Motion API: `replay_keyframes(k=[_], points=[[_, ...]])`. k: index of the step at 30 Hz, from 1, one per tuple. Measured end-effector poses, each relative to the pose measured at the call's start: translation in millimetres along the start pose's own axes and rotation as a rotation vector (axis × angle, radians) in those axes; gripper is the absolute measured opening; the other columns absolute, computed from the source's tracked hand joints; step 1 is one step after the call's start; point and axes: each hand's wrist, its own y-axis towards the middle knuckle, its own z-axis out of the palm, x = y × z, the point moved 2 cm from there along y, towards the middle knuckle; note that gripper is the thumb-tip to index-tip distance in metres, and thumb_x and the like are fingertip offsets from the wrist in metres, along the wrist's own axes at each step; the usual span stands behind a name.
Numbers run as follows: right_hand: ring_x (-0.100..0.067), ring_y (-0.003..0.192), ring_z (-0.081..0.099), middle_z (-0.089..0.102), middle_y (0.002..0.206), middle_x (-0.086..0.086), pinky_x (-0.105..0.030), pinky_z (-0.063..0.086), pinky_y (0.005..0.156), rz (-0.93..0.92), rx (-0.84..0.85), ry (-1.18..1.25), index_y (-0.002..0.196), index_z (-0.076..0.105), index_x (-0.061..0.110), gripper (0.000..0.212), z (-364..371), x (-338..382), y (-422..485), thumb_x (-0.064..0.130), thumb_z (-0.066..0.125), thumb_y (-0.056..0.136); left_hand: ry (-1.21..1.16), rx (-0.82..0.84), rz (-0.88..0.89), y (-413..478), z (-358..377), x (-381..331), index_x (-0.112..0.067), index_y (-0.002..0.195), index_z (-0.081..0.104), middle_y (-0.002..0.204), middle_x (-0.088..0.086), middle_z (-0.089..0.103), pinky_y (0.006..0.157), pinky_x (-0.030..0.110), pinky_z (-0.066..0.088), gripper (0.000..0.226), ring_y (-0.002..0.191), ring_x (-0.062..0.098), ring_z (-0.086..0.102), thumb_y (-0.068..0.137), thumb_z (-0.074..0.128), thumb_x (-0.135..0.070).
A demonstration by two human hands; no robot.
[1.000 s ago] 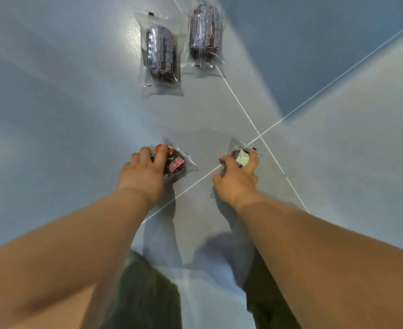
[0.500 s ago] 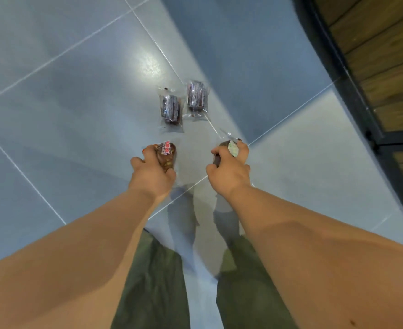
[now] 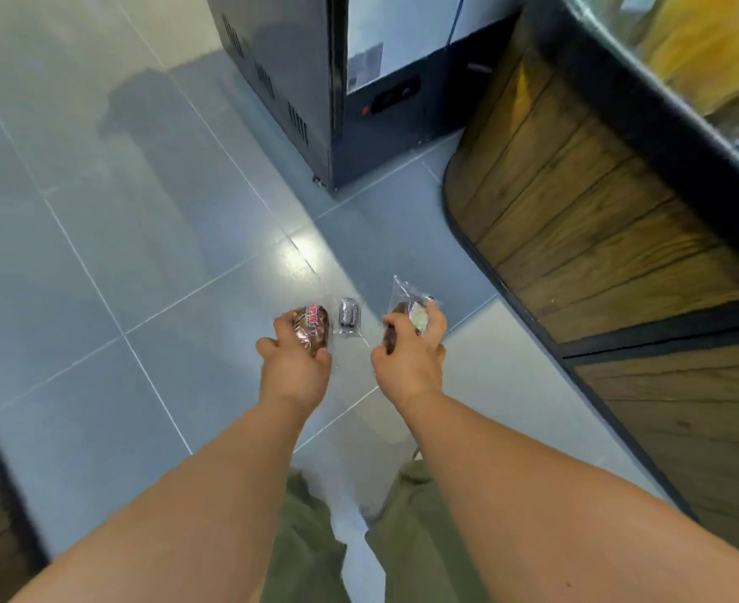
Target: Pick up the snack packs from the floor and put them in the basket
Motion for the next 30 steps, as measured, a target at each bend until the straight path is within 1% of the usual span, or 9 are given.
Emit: replay_keyframes(k=[3,6,8,10,15,20,24,26,30], points=[[-0.031,0.120,0.037,-0.004,0.152,0.009,-0.039,0.039,0.105,0.008,-0.092,0.094,0.117,0.055,0.036,0.036,-35.7,10.8,-27.6,0.016,0.057,0.087,0.003,-0.050,0.071,-39.8,-13.0,-28.1,-0.024,0.140,0.024,0.123,0.016,0.031,0.093,0.043,0.045,0.060,0.094,0.041,0.055,0.088,0.053,-0.017],[-0.029,0.123,0.038,0.003,0.153,0.006,-0.034,0.039,0.104,-0.063,-0.145,0.153,0.117,0.059,0.034,0.035,-71.5,17.0,-42.0,0.016,0.060,0.087,-0.021,-0.093,0.106,-69.0,-18.8,-55.2,-0.024,0.139,0.024,0.121,0.016,0.032,0.090,0.045,0.047,0.060,0.090,0.041,0.056,0.087,0.053,-0.017],[-0.027,0.120,0.041,0.006,0.153,0.009,-0.031,0.043,0.096,-0.101,-0.162,0.146,0.116,0.059,0.036,0.035,-95.5,19.4,-48.9,0.017,0.061,0.087,-0.041,-0.116,0.125,-83.0,-22.0,-73.6,-0.024,0.139,0.022,0.121,0.015,0.031,0.089,0.044,0.048,0.060,0.092,0.040,0.056,0.088,0.052,-0.018],[-0.027,0.115,0.043,0.009,0.152,0.011,-0.030,0.042,0.090,-0.127,-0.172,0.120,0.116,0.058,0.037,0.036,-116.6,18.7,-52.9,0.016,0.060,0.086,-0.059,-0.135,0.153,-93.5,-24.4,-91.0,-0.024,0.140,0.022,0.123,0.015,0.030,0.091,0.044,0.047,0.061,0.095,0.039,0.055,0.088,0.052,-0.017],[-0.026,0.114,0.041,0.010,0.153,0.011,-0.032,0.042,0.091,-0.117,-0.181,0.098,0.115,0.057,0.038,0.037,-150.5,6.1,-59.6,0.014,0.056,0.086,-0.061,-0.146,0.150,-111.2,-19.5,-111.8,-0.022,0.141,0.020,0.127,0.016,0.029,0.093,0.041,0.044,0.061,0.102,0.037,0.053,0.090,0.052,-0.018],[-0.025,0.111,0.039,0.010,0.152,0.011,-0.034,0.046,0.091,-0.067,-0.228,0.107,0.115,0.057,0.037,0.036,-157.7,-0.1,-70.8,0.015,0.057,0.087,0.010,-0.078,0.180,-117.3,-13.9,-113.3,-0.023,0.140,0.021,0.125,0.014,0.030,0.094,0.044,0.045,0.059,0.099,0.038,0.054,0.090,0.051,-0.021],[-0.023,0.110,0.038,0.010,0.152,0.009,-0.029,0.043,0.090,-0.021,-0.281,0.111,0.118,0.055,0.036,0.036,-149.8,1.4,-82.7,0.016,0.058,0.088,0.093,-0.029,0.247,-116.7,-20.1,-114.0,-0.025,0.138,0.021,0.125,0.013,0.031,0.094,0.045,0.048,0.058,0.099,0.035,0.055,0.091,0.054,-0.023],[-0.024,0.110,0.039,0.010,0.153,0.009,-0.032,0.045,0.092,0.016,-0.308,0.125,0.119,0.055,0.036,0.038,-143.4,0.8,-90.8,0.016,0.058,0.087,0.129,-0.001,0.298,-115.8,-24.9,-113.5,-0.026,0.137,0.021,0.125,0.013,0.032,0.093,0.043,0.049,0.057,0.099,0.034,0.056,0.091,0.054,-0.023],[-0.026,0.115,0.040,0.010,0.154,0.008,-0.034,0.044,0.097,0.100,-0.379,0.169,0.120,0.054,0.036,0.038,-129.8,-3.8,-111.0,0.017,0.058,0.087,0.245,0.071,0.403,-112.6,-29.7,-109.7,-0.026,0.139,0.020,0.126,0.014,0.033,0.093,0.044,0.049,0.059,0.100,0.034,0.057,0.091,0.055,-0.024]])
